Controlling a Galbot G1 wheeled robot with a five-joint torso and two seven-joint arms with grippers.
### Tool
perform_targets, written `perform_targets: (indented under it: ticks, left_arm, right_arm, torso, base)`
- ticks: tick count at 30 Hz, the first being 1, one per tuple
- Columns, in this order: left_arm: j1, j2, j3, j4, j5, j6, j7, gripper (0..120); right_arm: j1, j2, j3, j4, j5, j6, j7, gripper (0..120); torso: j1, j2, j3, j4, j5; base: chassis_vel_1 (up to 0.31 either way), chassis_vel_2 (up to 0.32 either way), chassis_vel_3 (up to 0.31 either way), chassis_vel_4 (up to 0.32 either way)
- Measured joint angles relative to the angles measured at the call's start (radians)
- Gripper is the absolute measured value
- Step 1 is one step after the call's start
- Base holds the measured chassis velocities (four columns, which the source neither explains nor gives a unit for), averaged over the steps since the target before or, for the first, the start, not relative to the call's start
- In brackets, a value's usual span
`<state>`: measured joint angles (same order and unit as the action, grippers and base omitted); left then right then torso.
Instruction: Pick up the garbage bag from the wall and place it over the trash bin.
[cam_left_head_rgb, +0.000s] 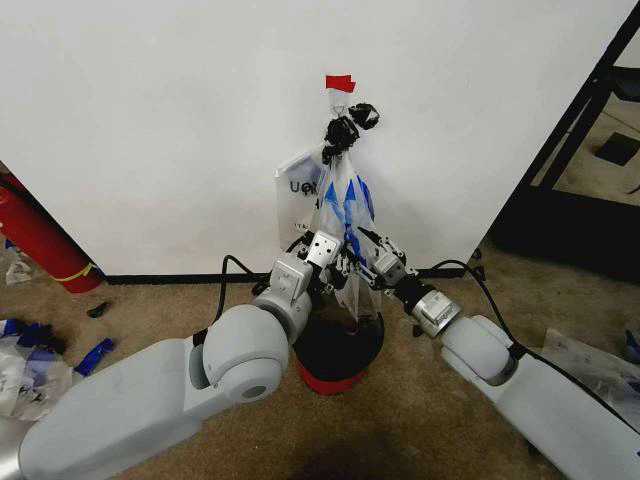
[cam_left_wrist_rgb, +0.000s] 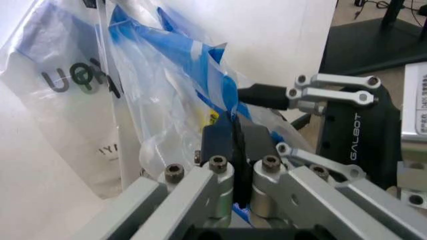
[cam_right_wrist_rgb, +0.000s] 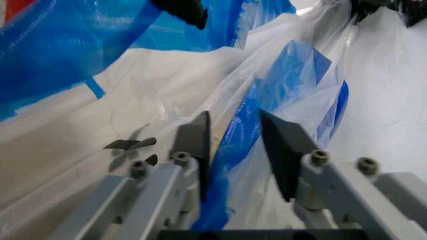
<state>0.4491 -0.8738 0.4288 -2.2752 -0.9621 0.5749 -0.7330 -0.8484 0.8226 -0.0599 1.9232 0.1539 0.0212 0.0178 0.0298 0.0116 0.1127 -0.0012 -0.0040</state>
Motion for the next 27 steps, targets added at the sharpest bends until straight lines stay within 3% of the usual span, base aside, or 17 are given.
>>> perform_targets:
  ticks: [6,15,20,27]
  left_arm:
    - [0.001,0.002,-0.004,0.0,0.0,0.0,0.0,0]
    - [0.038,0.011,-0.049,-0.001,0.0,-0.001,0.0,0]
    - [0.135,0.05,-0.169,-0.041,0.0,-0.014,0.01,0]
    - [0.297,0.071,-0.302,-0.085,0.03,-0.027,0.03,0]
  right_arm:
    - [-0.018,-0.001,0.014,0.006,0.009,-0.025,0.011,0]
    - [-0.124,0.042,0.149,0.066,0.153,-0.046,0.042,0]
    - [-0.275,0.117,0.337,0.148,0.373,-0.004,0.047,0]
    - [-0.418,0.187,0.444,0.197,0.505,0.029,0.056,0]
  torso:
    - [0.0,0.0,0.0,0.0,0.0]
    - [0.0,0.0,0.0,0.0001,-0.0001]
    - [0.0,0.0,0.0,0.0001,-0.0001]
    - [0.0,0.0,0.0,0.0,-0.0003]
  base:
    - [0.0,0.0,0.0,0.0]
    - [0.0,0.0,0.0,0.0]
    - [0.0,0.0,0.0,0.0]
    - [0.0,0.0,0.0,0.0]
